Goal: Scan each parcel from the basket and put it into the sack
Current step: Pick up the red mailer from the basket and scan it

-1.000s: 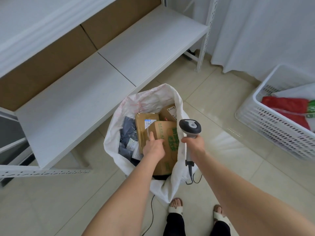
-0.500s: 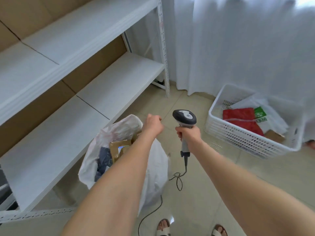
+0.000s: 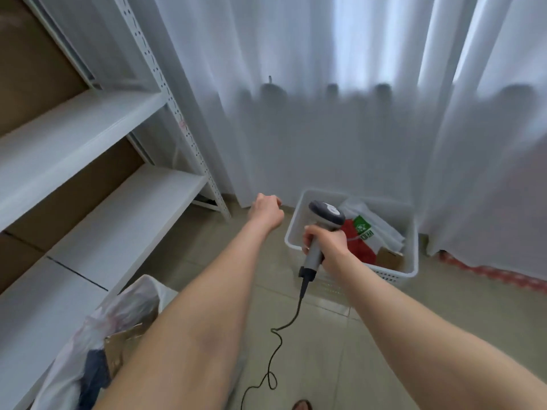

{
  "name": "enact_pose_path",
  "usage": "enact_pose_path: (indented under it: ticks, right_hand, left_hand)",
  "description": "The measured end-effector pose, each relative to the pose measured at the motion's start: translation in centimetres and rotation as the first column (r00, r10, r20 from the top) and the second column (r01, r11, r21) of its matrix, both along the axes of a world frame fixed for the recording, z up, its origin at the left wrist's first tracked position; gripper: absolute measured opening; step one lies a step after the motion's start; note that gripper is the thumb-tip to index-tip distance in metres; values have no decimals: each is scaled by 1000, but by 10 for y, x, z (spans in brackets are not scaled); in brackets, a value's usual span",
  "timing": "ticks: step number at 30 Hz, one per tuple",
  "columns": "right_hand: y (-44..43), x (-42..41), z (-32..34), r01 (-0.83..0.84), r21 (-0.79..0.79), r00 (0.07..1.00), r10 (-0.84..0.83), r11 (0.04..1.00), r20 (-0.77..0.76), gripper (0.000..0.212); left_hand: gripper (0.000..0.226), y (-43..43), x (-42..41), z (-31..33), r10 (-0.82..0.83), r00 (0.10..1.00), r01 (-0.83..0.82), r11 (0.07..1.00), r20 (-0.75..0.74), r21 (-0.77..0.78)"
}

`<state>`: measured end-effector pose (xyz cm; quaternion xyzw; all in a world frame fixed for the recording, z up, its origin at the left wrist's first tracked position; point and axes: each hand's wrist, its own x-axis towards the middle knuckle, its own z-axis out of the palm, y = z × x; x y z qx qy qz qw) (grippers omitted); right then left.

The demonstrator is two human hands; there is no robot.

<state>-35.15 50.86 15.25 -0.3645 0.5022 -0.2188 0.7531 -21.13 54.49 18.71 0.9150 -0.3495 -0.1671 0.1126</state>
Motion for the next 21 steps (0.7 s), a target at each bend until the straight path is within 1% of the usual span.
enact_pose_path:
  ticks: [2,4,9,15,21]
  right_hand:
    - [-26,-6,-5,43,17,999,-43,999,12,6]
    - [-55,-11,-14,73,36,997,-74,997,14,12]
    - [-140,-15,-51,177,87,984,-173,980,-43,11]
    - [-257,-6,-110,282,166,956,-263,945,-129,11]
    - [-343,-19,-167,389,218,913,-344,895,-219,10]
  left_hand:
    - [38,-28,-4,-4,-35,999,35,999,-12,2]
    - [38,-60,-6,-12,-64,998,64,998,-25,3]
    - [39,-155,1,-46,-124,991,125,992,-59,22]
    - [39,-282,13,-110,-193,973,204,975,-131,85]
    - [40,-374,7,-179,-260,944,299,936,-205,188]
